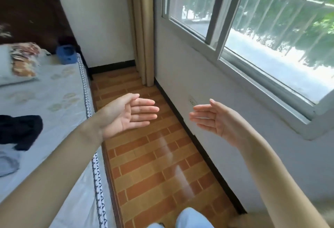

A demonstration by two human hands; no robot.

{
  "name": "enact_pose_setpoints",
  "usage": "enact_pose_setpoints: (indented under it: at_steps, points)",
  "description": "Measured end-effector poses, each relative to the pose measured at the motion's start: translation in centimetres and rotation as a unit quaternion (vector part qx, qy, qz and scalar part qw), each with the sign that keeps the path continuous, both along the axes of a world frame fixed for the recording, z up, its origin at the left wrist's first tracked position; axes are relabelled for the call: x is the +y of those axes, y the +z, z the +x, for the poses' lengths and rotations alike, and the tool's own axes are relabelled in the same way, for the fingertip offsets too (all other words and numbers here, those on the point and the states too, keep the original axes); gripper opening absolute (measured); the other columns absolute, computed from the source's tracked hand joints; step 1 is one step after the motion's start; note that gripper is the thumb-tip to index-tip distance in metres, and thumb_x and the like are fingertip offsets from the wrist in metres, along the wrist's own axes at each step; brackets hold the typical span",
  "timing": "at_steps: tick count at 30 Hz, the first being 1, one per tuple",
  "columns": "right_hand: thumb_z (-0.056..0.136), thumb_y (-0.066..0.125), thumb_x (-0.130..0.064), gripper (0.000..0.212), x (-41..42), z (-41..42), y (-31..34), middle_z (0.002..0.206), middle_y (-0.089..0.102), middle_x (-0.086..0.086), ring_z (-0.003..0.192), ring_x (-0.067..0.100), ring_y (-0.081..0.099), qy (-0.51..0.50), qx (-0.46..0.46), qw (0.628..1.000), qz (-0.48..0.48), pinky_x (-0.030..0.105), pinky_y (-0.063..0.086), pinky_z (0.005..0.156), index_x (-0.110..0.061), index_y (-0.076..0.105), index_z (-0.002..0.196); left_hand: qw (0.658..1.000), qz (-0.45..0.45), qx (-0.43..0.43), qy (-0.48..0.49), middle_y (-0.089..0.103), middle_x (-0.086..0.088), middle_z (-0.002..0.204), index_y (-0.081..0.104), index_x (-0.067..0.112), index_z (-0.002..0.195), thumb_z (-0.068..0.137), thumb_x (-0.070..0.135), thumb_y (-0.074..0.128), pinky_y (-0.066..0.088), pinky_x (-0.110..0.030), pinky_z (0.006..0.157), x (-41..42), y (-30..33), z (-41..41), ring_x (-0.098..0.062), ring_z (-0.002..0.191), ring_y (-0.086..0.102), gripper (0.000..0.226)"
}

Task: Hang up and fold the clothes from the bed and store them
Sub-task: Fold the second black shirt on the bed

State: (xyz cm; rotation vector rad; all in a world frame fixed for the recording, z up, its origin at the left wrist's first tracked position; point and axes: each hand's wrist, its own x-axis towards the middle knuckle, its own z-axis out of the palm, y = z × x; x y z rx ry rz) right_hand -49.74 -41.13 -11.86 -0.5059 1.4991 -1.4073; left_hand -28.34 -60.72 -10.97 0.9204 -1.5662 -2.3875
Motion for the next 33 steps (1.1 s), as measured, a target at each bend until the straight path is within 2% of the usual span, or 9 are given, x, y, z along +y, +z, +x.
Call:
enact_pose_setpoints:
  at_steps: [6, 13, 17, 23, 27, 30, 33]
  points:
    - [0.105, 0.032, -0.038, 0.047, -11.7, -1.2, -0.7, 0.114, 0.072, 0.013, 0.109, 0.025, 0.069, 0.119, -0.003, 0.993, 0.012, 0.036, 0.052, 0.097, -0.007, 0.066, 0.117, 0.994, 0.024, -0.01, 0.107, 0.068, -0.016, 0.121, 0.061, 0.004, 0.125, 0.104, 0.034, 0.031, 0.045, -0.045, 0.102, -6.9, -1.6, 2.9, -0.03, 0.113, 0.065, 0.047]
    - [0.105, 0.03, -0.038, 0.049, -25.5, -4.3, -2.6, 0.115, 0.072, 0.013, 0.109, 0.024, 0.068, 0.233, -0.017, 0.972, 0.035, 0.035, 0.053, 0.098, -0.006, 0.064, 0.122, 0.976, 0.036, -0.02, 0.214, 0.068, -0.015, 0.121, 0.061, 0.005, 0.125, 0.104, 0.033, 0.032, 0.049, -0.044, 0.099, -15.3, -3.7, 2.6, -0.029, 0.112, 0.066, 0.046]
    - [0.105, 0.03, -0.038, 0.049, -34.6, -6.9, -2.0, 0.114, 0.072, 0.012, 0.11, 0.025, 0.068, 0.276, -0.022, 0.96, 0.044, 0.038, 0.05, 0.1, -0.006, 0.064, 0.119, 0.96, 0.028, -0.036, 0.277, 0.069, -0.013, 0.12, 0.062, 0.006, 0.123, 0.103, 0.033, 0.034, 0.054, -0.04, 0.094, -21.0, -2.5, 1.5, -0.027, 0.111, 0.067, 0.044]
    - [0.106, 0.03, -0.036, 0.049, -47.4, -6.3, -0.8, 0.113, 0.072, 0.015, 0.108, 0.027, 0.069, 0.361, -0.02, 0.932, 0.025, 0.036, 0.053, 0.092, -0.003, 0.064, 0.119, 0.916, 0.017, -0.025, 0.401, 0.071, -0.012, 0.116, 0.065, 0.008, 0.117, 0.101, 0.033, 0.035, 0.05, -0.038, 0.092, -26.6, -1.3, 1.5, -0.026, 0.107, 0.068, 0.042]
    - [0.107, 0.03, -0.035, 0.05, -52.8, -2.5, -2.4, 0.112, 0.072, 0.017, 0.107, 0.028, 0.069, 0.445, -0.037, 0.892, 0.067, 0.039, 0.053, 0.097, -0.001, 0.062, 0.121, 0.878, 0.062, -0.034, 0.474, 0.07, -0.012, 0.118, 0.063, 0.007, 0.12, 0.101, 0.035, 0.036, 0.049, -0.04, 0.095, -26.8, -2.7, 4.2, -0.026, 0.108, 0.068, 0.043]
    - [0.107, 0.028, -0.037, 0.052, -56.6, 1.1, -3.8, 0.114, 0.072, 0.016, 0.109, 0.027, 0.068, 0.496, -0.037, 0.861, 0.106, 0.041, 0.047, 0.104, -0.001, 0.061, 0.125, 0.845, 0.079, -0.038, 0.528, 0.07, -0.012, 0.119, 0.061, 0.006, 0.122, 0.101, 0.035, 0.035, 0.049, -0.04, 0.094, -27.3, -3.6, 6.8, -0.026, 0.108, 0.068, 0.045]
    - [0.107, 0.028, -0.038, 0.051, -60.3, 4.7, -4.5, 0.113, 0.072, 0.015, 0.108, 0.026, 0.069, 0.53, -0.043, 0.838, 0.122, 0.04, 0.047, 0.103, -0.003, 0.063, 0.121, 0.819, 0.091, -0.041, 0.565, 0.07, -0.012, 0.117, 0.062, 0.006, 0.122, 0.102, 0.036, 0.034, 0.05, -0.038, 0.091, -28.8, -4.4, 9.3, -0.025, 0.107, 0.069, 0.045]
